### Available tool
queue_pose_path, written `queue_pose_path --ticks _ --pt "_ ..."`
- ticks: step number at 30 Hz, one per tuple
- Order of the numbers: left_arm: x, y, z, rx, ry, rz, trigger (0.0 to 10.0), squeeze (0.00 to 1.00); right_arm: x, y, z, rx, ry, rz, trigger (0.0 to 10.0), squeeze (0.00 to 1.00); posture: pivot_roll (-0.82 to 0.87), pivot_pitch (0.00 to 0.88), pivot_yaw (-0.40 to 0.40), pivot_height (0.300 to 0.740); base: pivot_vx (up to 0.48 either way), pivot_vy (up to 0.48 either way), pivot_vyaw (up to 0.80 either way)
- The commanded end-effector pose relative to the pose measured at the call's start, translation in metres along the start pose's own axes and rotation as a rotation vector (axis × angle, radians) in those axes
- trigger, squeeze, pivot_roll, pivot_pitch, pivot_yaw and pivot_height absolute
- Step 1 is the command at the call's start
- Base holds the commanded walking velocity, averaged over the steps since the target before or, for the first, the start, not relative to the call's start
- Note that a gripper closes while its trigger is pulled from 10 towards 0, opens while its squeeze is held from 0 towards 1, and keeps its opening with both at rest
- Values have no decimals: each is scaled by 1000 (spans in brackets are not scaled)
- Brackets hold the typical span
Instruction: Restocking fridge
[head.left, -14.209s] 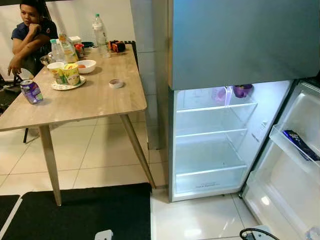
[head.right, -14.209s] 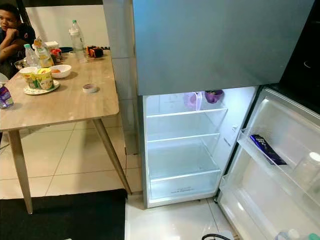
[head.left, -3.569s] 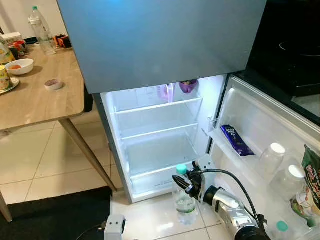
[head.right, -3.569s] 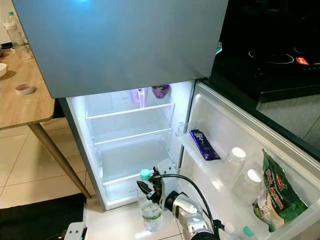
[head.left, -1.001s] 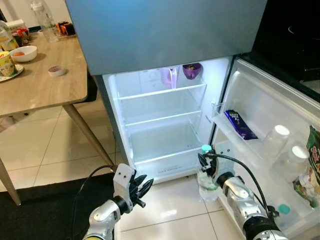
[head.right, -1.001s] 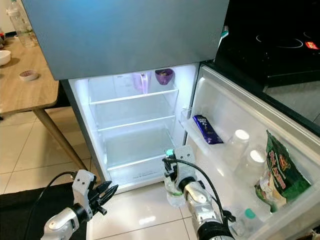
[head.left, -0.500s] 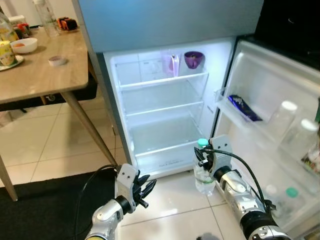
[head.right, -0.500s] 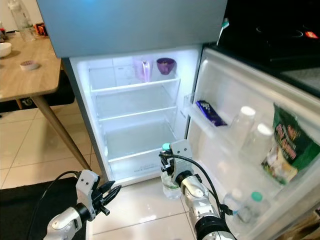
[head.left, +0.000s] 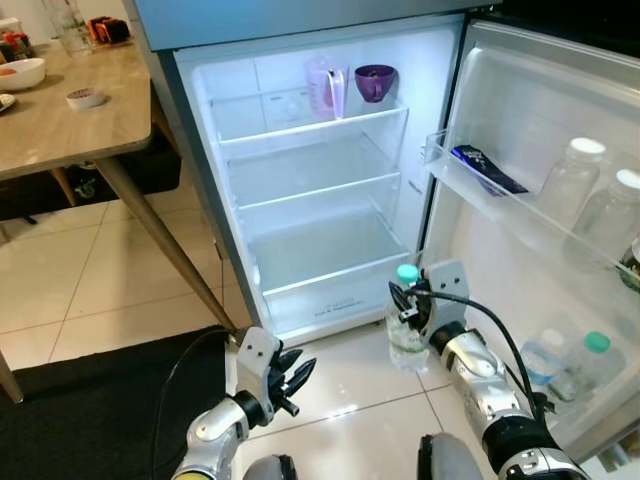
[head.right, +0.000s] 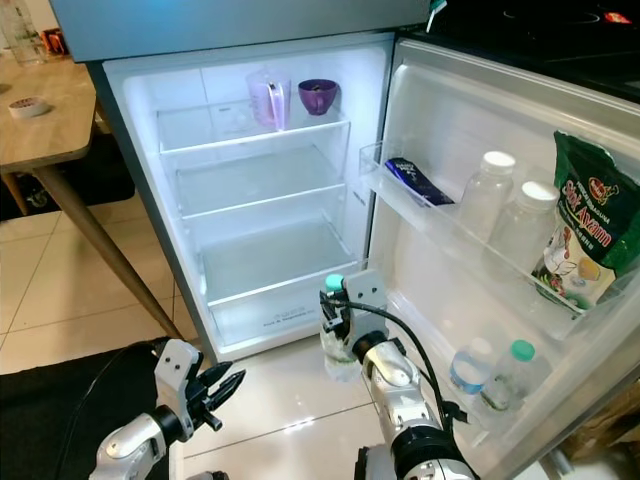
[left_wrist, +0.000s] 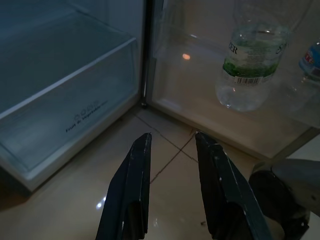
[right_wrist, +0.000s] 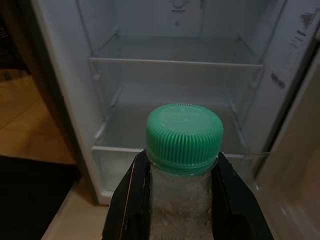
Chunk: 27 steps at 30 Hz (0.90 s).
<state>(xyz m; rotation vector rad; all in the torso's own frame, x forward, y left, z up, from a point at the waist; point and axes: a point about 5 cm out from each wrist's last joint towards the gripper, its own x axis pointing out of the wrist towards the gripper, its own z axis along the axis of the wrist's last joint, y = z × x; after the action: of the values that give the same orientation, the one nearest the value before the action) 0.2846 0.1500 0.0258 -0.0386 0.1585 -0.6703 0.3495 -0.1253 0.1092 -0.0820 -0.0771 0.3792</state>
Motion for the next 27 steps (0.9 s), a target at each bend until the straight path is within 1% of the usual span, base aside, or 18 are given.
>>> queue_pose_path --ticks 1,6,9,10,13,15,16,18,20,21,23,26,27 --pt "3 -2 1 -1 -15 -4 10000 0 4 4 6 -8 -14 20 10000 0 -77 84 44 566 0 0 0" --pt "2 -3 1 1 -12 -5 10000 0 5 4 11 -5 -33 21 10000 0 -77 89 50 546 0 0 0" --pt "3 -3 2 4 -21 -4 10000 0 7 2 20 -11 -70 8 10000 0 -76 91 51 531 0 0 0" --pt "4 -3 5 9 -33 0 10000 0 8 0 26 -12 -94 1 10000 0 -76 91 51 521 0 0 0" --pt "5 -1 7 11 -46 6 10000 0 9 -1 32 -10 -111 -6 10000 0 -76 91 51 506 0 0 0" --pt "6 1 11 18 -57 9 10000 0 10 -5 44 -19 -168 -22 10000 0 -78 96 53 496 0 0 0" --pt "6 1 11 18 -57 9 10000 0 10 -5 44 -19 -168 -22 10000 0 -78 96 53 492 0 0 0" --pt "7 2 14 26 -71 13 10000 0 9 -10 54 -45 -209 -34 10000 0 -78 96 52 492 0 0 0" --pt "7 2 15 28 -75 14 10000 0 8 -12 56 -55 -216 -39 10000 0 -78 96 52 492 0 0 0" --pt "8 2 17 32 -85 13 10000 0 6 -16 58 -85 -230 -49 10000 0 -78 96 52 492 0 0 0" --pt "9 2 19 38 -96 12 10000 0 4 -19 58 -127 -226 -62 10000 0 -78 96 52 492 0 0 0" --pt "10 2 23 53 -113 18 10000 0 3 -23 58 -136 -227 -82 10000 0 -78 100 53 492 0 0 0" --pt "11 5 27 57 -131 35 10000 0 2 -24 59 -157 -233 -83 10000 0 -78 106 56 492 0 0 0"
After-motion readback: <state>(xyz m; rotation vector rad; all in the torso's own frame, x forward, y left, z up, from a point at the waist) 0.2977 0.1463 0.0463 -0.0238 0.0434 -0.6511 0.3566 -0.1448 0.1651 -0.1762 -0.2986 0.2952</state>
